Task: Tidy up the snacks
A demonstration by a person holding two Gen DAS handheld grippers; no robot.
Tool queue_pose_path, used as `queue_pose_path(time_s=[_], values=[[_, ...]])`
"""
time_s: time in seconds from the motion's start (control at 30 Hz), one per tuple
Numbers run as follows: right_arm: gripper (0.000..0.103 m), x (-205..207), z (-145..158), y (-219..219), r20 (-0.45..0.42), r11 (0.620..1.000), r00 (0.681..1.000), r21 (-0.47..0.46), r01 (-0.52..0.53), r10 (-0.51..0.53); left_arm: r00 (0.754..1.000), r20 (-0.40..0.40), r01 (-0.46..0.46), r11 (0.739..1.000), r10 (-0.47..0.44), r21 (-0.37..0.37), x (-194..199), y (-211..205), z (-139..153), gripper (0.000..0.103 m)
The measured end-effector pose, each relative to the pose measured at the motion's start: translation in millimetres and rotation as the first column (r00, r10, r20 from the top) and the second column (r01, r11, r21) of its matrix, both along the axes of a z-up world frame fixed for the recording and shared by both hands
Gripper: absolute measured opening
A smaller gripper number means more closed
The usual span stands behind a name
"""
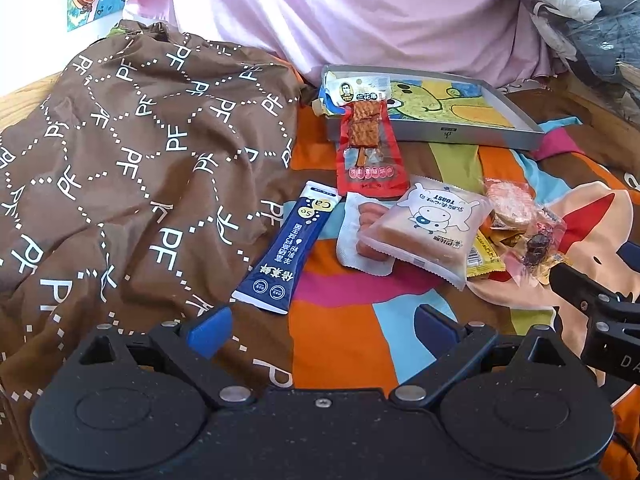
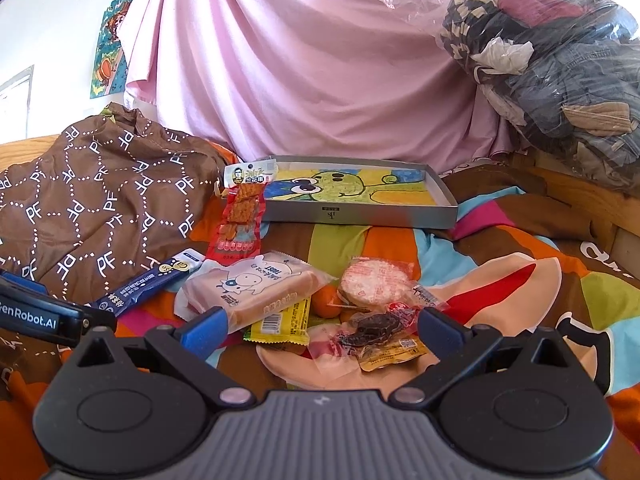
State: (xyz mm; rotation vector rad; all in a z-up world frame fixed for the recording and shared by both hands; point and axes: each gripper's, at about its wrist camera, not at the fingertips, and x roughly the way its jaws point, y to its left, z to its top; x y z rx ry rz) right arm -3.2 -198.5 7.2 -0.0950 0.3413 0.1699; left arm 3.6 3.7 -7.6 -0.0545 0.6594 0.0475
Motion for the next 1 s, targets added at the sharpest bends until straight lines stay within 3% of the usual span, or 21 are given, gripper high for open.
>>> queue_pose_path(time_s=[0.63,1.0], values=[[0.103,8.7,-8.8,4.1,-0.041,1.0,0.999,-0.014,-0.016,0.015,0.999,-0.041,0.001,1.0,-0.001,0.009,5.4,1.7,-6.6,0.098],[0.103,40.8,-10.0,14.0,-0.04,0.991,0.991,-0.038,-0.128,0.126,0.997,-0.063,0.05,0.998,-0.048,0.034,28.7,13.1,-6.3,0.098]])
